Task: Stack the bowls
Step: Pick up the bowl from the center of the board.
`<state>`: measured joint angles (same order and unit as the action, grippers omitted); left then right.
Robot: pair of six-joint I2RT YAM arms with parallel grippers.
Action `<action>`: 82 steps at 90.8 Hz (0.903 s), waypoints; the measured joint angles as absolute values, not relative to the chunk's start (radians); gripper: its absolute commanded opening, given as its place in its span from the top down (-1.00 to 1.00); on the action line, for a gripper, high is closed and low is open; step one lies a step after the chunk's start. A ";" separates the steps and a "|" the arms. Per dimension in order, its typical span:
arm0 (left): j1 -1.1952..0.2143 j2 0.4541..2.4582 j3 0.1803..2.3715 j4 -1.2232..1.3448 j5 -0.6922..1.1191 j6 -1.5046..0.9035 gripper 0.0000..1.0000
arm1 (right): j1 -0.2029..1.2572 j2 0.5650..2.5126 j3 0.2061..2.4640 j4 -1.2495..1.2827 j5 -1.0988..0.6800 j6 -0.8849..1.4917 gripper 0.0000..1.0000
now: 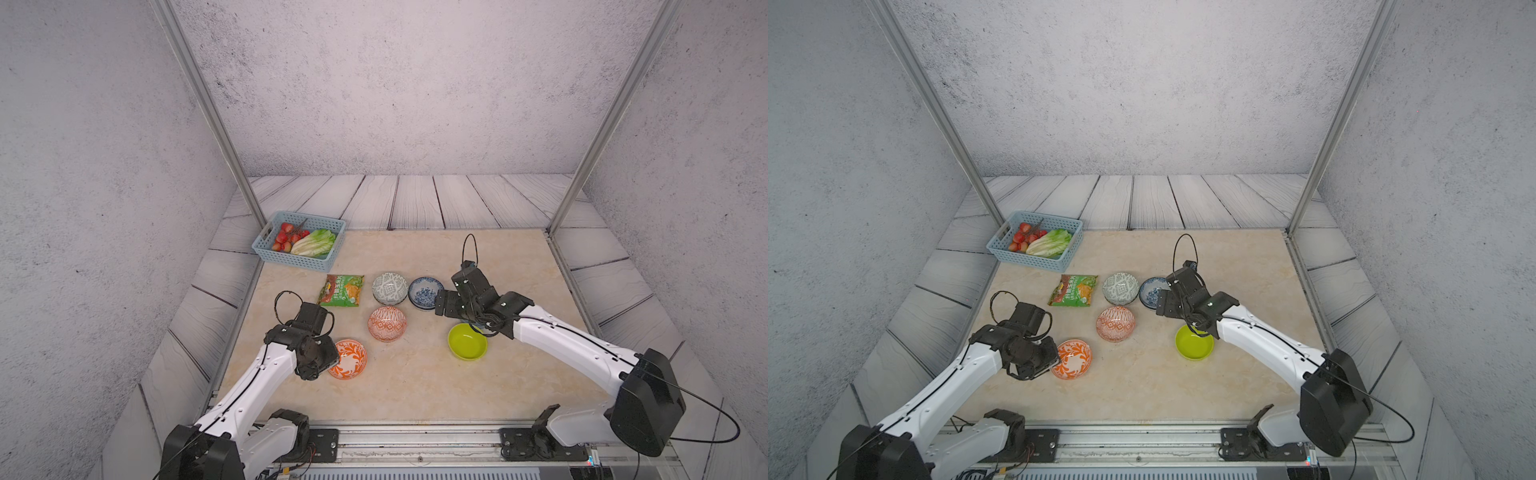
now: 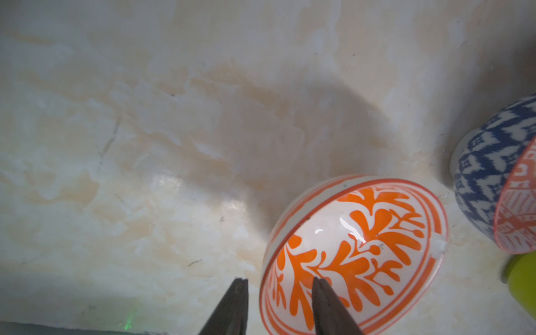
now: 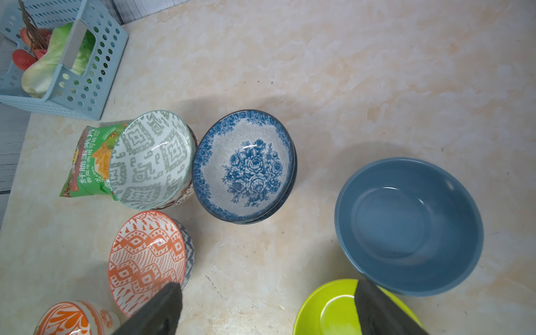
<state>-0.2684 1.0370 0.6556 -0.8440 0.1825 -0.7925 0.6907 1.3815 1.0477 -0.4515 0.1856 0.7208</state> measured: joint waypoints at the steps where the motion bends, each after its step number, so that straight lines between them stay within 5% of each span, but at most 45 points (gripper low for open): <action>1: -0.268 1.036 0.654 -0.841 0.184 -0.793 0.27 | 0.691 1.382 1.048 -0.451 0.186 0.721 -0.88; 82: -0.277 1.060 0.622 -0.798 0.227 -0.789 1.00 | 0.691 1.382 1.048 -0.451 0.186 0.721 -0.89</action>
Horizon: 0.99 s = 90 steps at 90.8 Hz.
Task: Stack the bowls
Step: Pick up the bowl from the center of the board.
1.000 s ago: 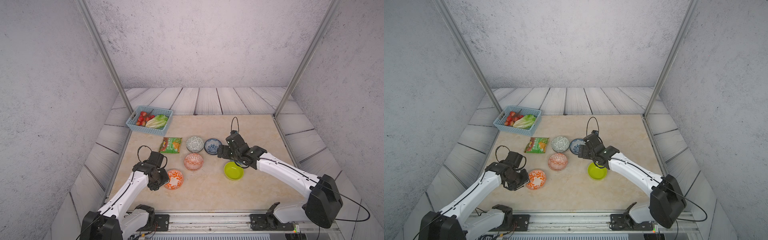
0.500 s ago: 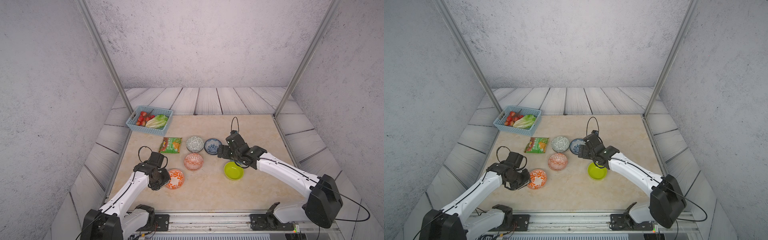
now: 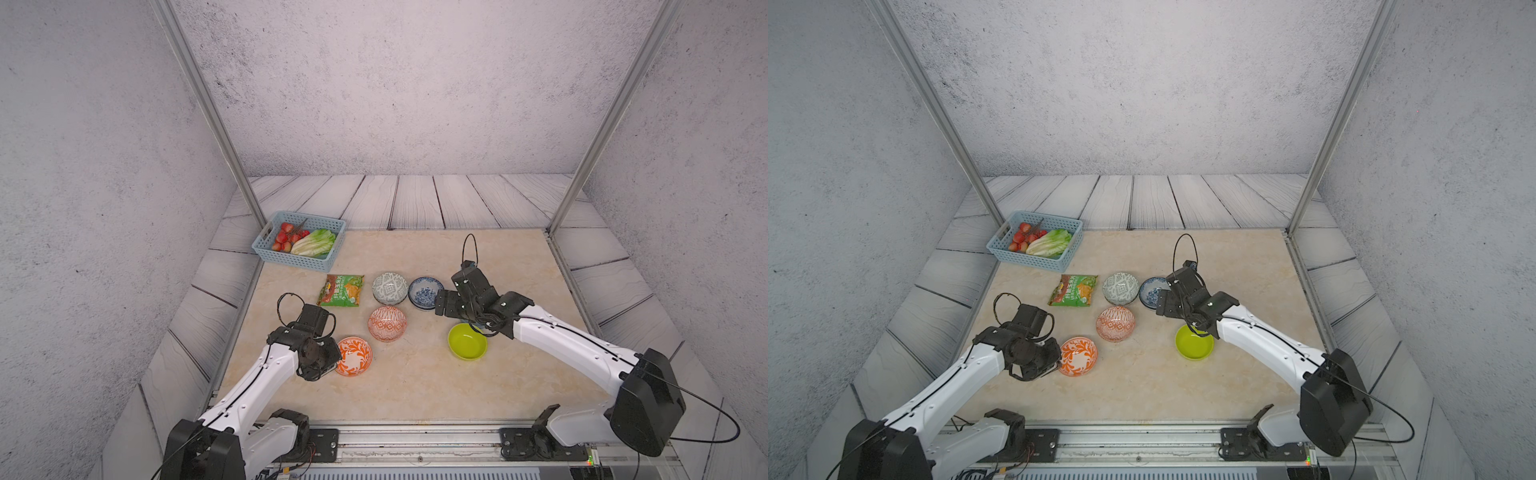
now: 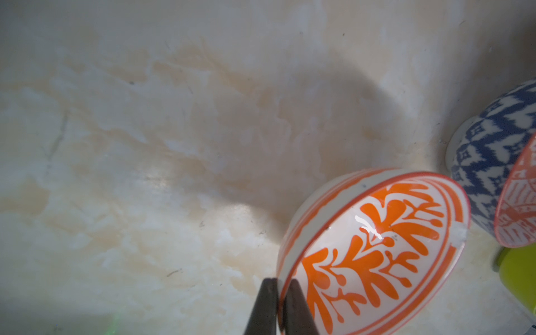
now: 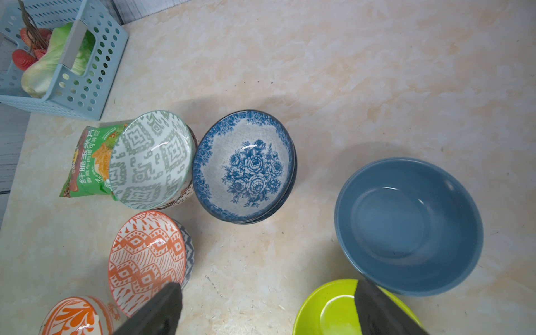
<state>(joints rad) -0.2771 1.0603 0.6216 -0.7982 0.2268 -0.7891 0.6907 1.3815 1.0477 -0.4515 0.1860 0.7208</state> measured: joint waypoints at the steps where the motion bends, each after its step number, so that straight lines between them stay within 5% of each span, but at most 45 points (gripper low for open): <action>1: -0.277 1.060 0.622 -0.798 0.227 -0.789 1.00 | 0.691 1.382 1.048 -0.451 0.186 0.721 -0.89; 63: -0.277 0.969 0.828 -0.949 0.234 -0.789 1.00 | 0.691 1.301 1.006 -0.447 0.268 0.747 -0.98; 90: -0.283 1.082 0.967 -0.905 0.323 -0.794 1.00 | 0.691 1.267 0.989 -0.423 0.310 0.751 -0.98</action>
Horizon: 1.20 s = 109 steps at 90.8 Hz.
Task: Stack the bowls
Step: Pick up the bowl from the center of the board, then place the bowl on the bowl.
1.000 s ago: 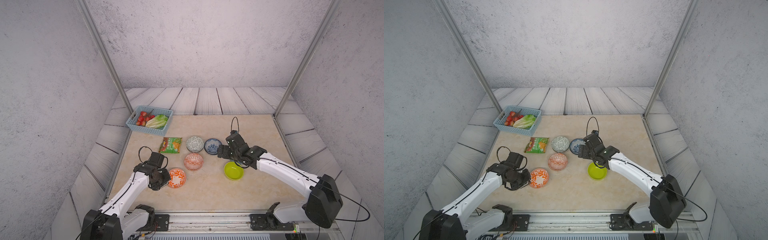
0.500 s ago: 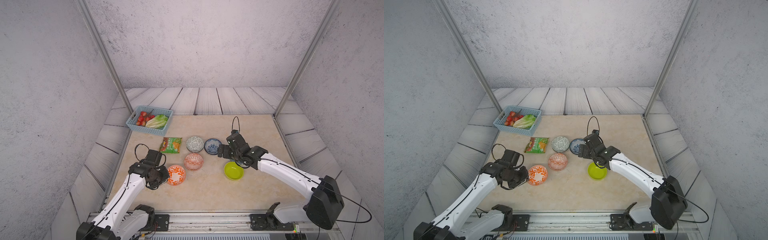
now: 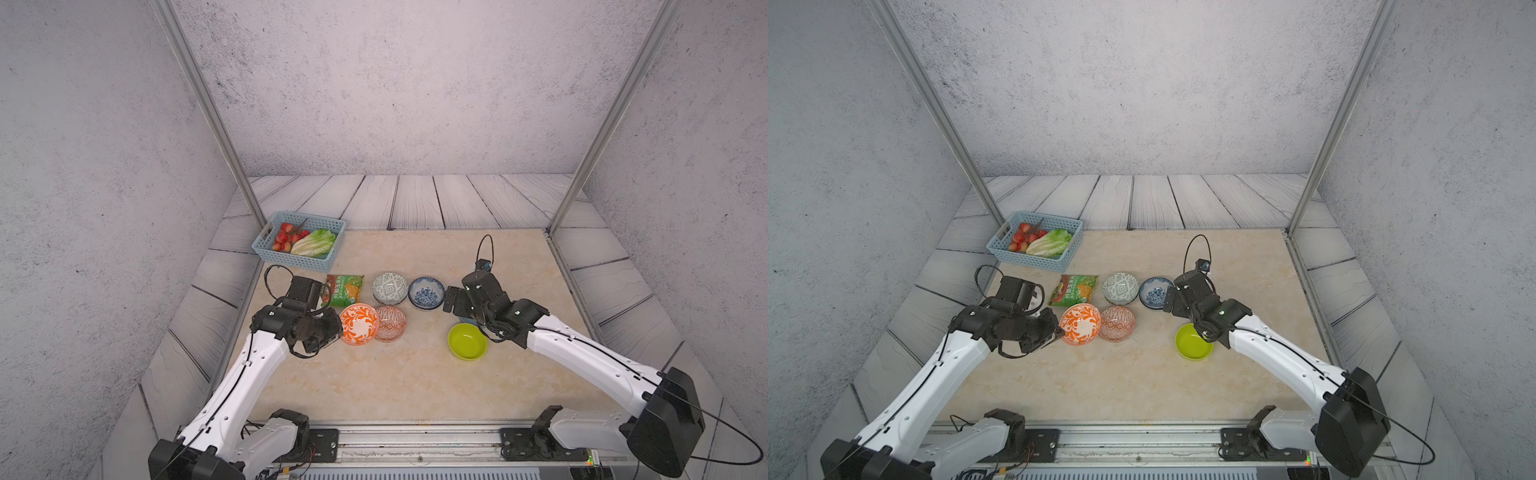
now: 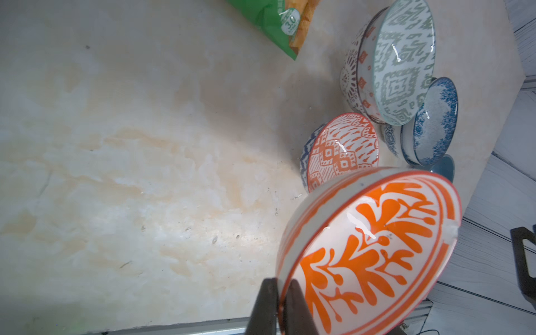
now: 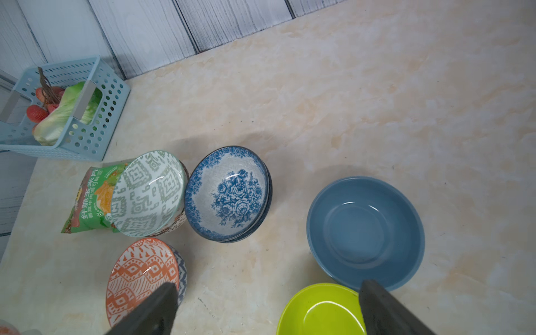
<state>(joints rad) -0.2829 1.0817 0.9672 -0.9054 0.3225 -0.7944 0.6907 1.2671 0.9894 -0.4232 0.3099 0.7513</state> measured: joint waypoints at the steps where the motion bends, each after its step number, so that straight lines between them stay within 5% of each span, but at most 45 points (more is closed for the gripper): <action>1: -0.284 1.088 0.971 -0.902 0.324 -0.795 1.00 | 0.691 1.267 0.989 -0.422 0.310 0.751 -0.98; 109: -0.461 1.447 1.025 -0.652 0.248 -0.842 1.00 | 0.691 1.271 0.987 -0.399 0.316 0.739 -0.97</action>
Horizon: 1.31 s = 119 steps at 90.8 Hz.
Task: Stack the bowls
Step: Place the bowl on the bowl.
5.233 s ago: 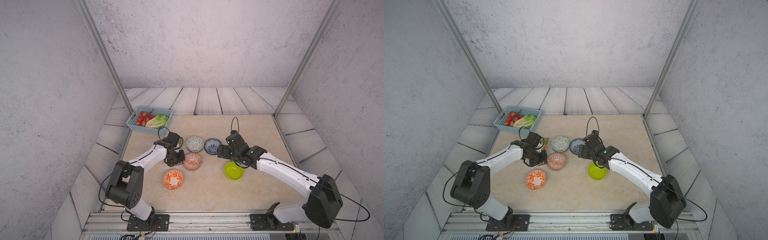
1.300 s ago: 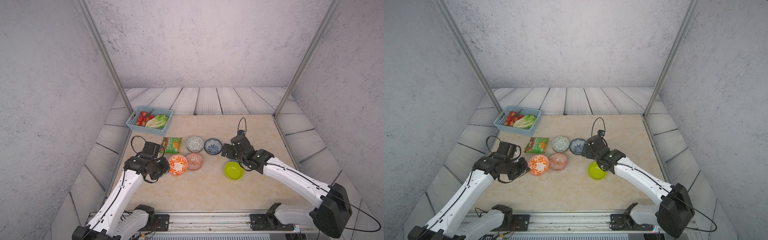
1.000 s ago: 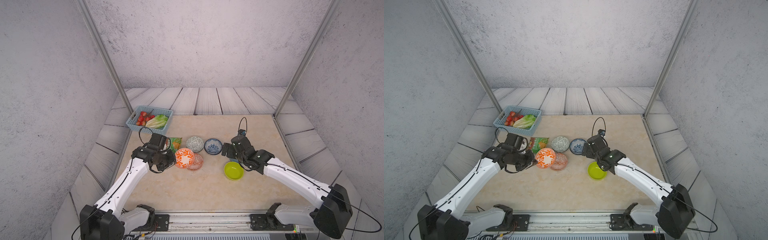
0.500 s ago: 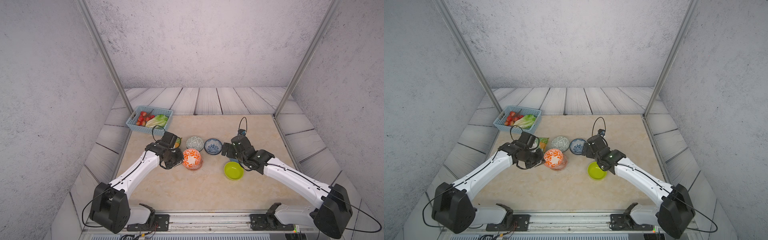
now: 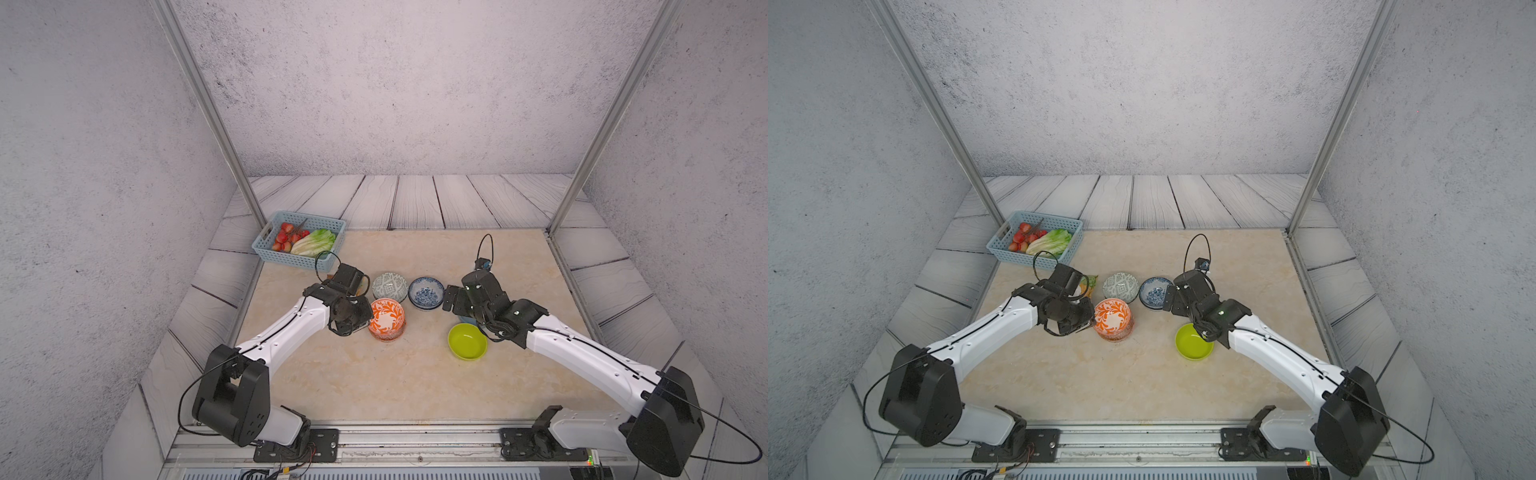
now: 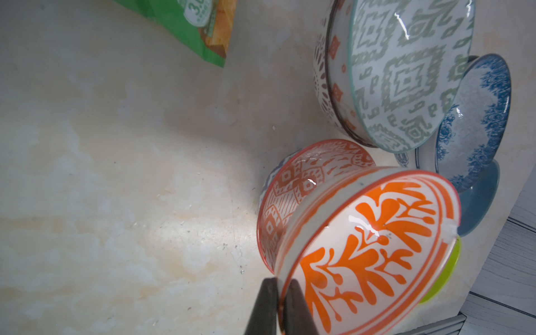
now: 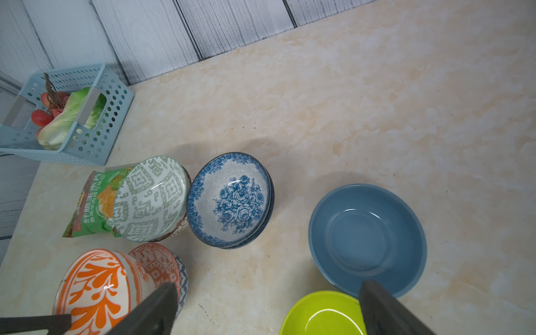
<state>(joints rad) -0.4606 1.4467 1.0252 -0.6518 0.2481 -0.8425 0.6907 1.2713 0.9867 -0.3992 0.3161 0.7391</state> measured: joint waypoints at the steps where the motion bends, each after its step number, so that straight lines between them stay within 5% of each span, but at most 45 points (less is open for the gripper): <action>1: -0.461 1.449 1.025 -0.650 0.247 -0.842 1.00 | 0.691 1.271 0.987 -0.399 0.316 0.739 -0.98; 119: -0.501 1.538 1.025 -0.609 0.188 -0.838 1.00 | 0.691 1.271 0.987 -0.399 0.315 0.731 -0.97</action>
<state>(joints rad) -0.5011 1.5379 1.0252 -0.6086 0.1883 -0.8383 0.6907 1.2713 0.9867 -0.3988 0.3149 0.7311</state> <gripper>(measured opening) 0.082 0.987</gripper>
